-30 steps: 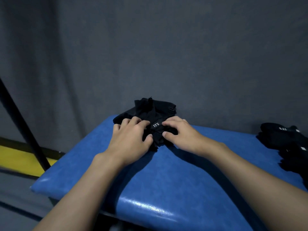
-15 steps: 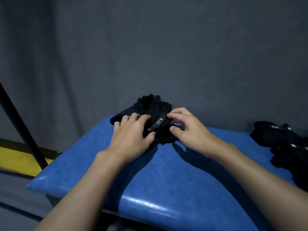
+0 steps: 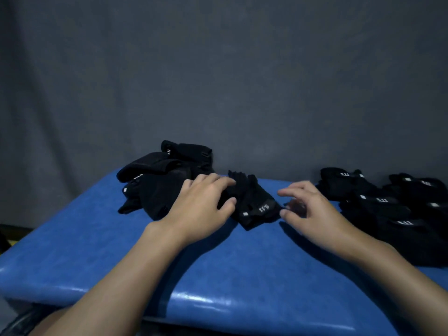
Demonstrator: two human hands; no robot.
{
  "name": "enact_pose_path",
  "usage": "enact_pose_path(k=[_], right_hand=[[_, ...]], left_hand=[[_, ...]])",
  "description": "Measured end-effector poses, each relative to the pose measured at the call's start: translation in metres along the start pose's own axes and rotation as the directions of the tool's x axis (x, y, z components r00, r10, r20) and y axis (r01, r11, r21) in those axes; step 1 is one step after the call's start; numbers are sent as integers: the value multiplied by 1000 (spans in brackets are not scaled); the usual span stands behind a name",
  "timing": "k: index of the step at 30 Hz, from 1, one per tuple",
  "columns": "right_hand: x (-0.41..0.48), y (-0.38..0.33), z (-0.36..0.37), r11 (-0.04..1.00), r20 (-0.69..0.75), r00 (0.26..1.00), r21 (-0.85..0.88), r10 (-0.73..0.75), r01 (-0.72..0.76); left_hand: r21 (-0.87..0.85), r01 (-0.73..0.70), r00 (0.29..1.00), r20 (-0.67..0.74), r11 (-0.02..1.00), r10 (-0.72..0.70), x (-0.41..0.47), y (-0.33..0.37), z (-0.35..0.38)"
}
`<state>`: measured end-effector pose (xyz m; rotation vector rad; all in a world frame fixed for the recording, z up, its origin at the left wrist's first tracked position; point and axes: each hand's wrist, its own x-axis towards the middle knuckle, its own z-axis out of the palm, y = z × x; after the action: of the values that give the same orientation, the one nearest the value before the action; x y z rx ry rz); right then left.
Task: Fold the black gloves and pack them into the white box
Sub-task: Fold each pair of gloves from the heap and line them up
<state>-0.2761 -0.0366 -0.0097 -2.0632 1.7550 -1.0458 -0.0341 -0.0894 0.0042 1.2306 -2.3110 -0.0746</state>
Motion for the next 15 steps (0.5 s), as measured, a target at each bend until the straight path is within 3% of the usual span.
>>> enact_pose_path(k=[5, 9, 15], right_hand=[[-11, 14, -2, 990, 65, 996, -123, -62, 69], [-6, 12, 3, 986, 91, 989, -114, -115, 125], [0, 10, 11, 970, 87, 983, -167, -161, 174]], left_hand=[[-1, -55, 994, 98, 998, 55, -1, 2, 14], [0, -60, 989, 136, 998, 59, 0, 1, 18], [-137, -30, 990, 136, 990, 49, -2, -3, 19]])
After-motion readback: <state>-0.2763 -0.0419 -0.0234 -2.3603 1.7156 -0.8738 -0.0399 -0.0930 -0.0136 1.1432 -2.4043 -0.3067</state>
